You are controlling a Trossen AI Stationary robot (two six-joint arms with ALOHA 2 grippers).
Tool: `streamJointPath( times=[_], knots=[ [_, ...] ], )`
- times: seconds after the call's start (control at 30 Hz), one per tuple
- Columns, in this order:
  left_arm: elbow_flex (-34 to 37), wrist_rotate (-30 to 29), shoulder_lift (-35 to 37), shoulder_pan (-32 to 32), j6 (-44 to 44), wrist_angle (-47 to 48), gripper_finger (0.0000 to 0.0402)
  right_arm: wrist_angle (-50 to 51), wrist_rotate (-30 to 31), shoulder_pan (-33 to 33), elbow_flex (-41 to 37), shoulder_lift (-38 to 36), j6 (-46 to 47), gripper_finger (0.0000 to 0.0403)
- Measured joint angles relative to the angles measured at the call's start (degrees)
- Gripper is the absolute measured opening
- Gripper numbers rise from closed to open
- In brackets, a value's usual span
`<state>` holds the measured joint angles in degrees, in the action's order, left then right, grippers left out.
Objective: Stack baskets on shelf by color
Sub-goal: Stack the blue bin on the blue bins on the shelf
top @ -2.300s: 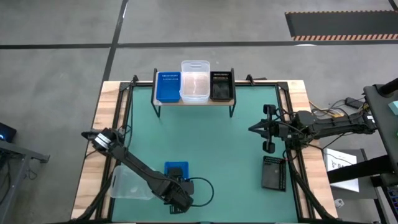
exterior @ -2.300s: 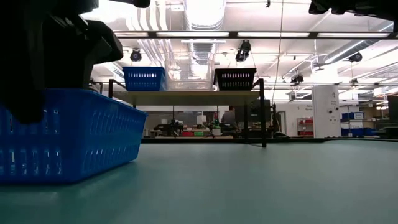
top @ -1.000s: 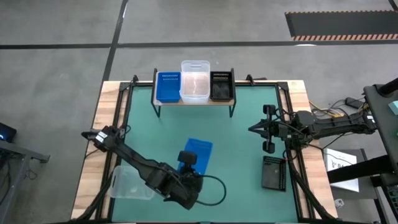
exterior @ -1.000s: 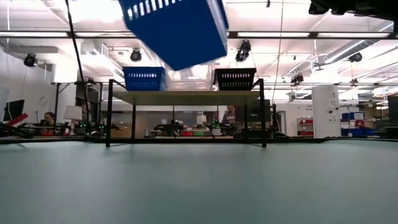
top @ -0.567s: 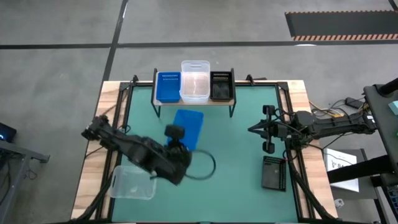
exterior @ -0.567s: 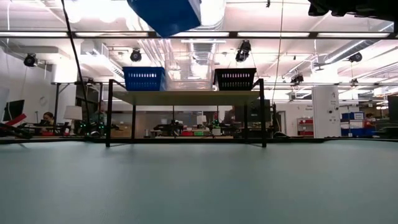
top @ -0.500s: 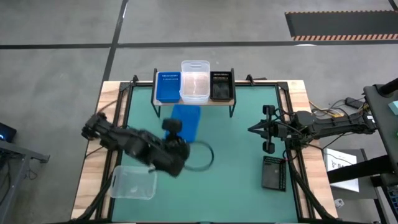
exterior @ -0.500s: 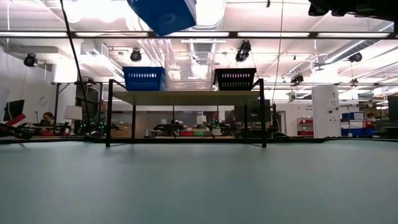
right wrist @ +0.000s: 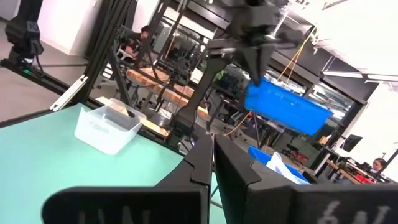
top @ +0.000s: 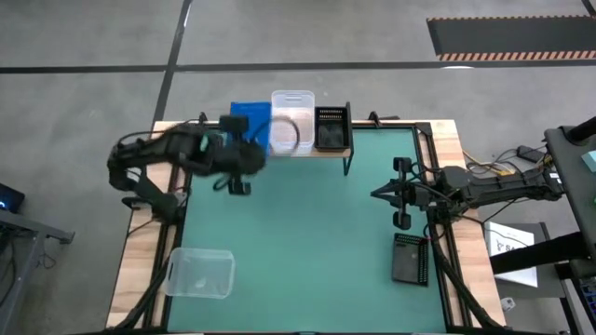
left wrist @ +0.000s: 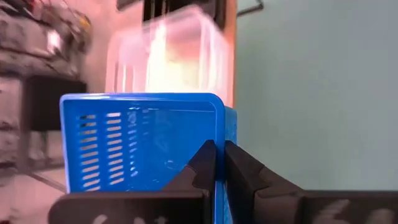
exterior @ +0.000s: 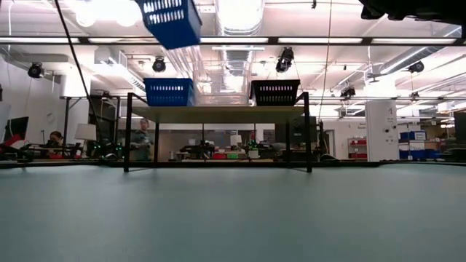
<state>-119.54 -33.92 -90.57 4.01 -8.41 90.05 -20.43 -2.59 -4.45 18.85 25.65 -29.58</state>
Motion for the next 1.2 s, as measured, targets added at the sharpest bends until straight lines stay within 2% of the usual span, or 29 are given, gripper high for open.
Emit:
streamJointPath(
  times=[0.1, 0.3, 0.47, 0.73, 1.07, 1.2],
  knots=[
    [0.4, 4.6, 0.7, -6.0, -1.6, 0.0, 0.0001, 0.3, 0.2, 0.0, 0.0, 0.0, 0.0, 0.0009],
    [2.8, 6.8, 0.7, -15.0, -6.9, 0.0, 0.0001, 0.4, 0.3, 0.0, 0.0, 0.0, -0.1, 0.0009],
    [5.9, 9.4, 0.5, -19.4, -9.1, -1.2, 0.0001, 0.5, 0.7, 0.0, 0.0, 0.0, -0.1, 0.0009],
    [11.7, 13.1, 0.4, -22.0, -12.1, -8.6, 0.0001, 0.8, 1.1, 0.0, 0.0, 0.0, 0.0, 0.0009],
    [16.9, 12.8, 0.0, -22.3, -12.1, -10.9, 0.0001, 0.9, 1.1, 0.0, 0.0, 0.0, 0.0, 0.0009],
    [18.8, 12.6, -0.1, -22.4, -12.3, -14.8, 0.0001, 0.9, 1.1, 0.0, 0.0, 0.0, 0.0, 0.0009]
  ],
)
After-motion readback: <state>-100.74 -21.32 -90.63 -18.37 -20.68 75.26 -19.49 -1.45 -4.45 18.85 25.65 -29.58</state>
